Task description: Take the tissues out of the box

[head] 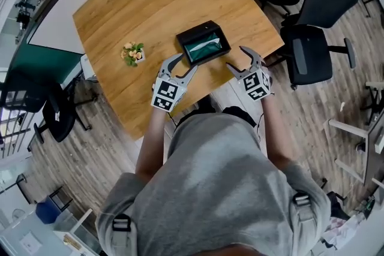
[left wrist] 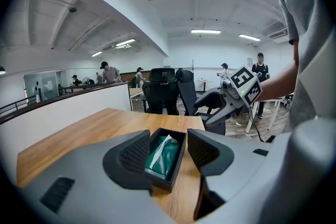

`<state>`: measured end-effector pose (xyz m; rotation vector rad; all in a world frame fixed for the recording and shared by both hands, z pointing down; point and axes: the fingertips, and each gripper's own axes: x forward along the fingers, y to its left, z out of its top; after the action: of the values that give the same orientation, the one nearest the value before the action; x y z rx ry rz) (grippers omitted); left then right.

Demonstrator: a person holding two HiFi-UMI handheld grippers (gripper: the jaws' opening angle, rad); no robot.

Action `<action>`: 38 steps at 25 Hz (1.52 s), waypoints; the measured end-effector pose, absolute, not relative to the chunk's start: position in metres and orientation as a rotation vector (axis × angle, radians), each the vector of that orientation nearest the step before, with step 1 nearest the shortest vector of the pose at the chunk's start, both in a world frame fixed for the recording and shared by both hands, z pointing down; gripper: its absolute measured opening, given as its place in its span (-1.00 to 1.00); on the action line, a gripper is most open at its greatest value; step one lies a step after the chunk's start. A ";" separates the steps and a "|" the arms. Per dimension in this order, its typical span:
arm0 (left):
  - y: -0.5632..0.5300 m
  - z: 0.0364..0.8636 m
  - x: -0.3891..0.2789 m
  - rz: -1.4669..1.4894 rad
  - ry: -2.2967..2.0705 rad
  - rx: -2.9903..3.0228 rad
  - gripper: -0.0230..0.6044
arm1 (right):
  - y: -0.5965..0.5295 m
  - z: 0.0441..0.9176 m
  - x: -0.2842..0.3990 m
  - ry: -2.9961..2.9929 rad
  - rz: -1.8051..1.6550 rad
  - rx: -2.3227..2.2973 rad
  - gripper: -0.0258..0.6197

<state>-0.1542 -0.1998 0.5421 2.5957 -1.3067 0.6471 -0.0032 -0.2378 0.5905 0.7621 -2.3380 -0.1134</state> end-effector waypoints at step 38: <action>-0.280 0.637 -0.141 0.932 -1.063 2.516 -0.16 | -0.306 0.649 0.005 -2.309 0.068 0.756 0.08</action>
<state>-0.1408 -0.2797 0.6372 2.5157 -1.0631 0.9322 0.0046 -0.3056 0.6493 0.7558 -2.3091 0.0682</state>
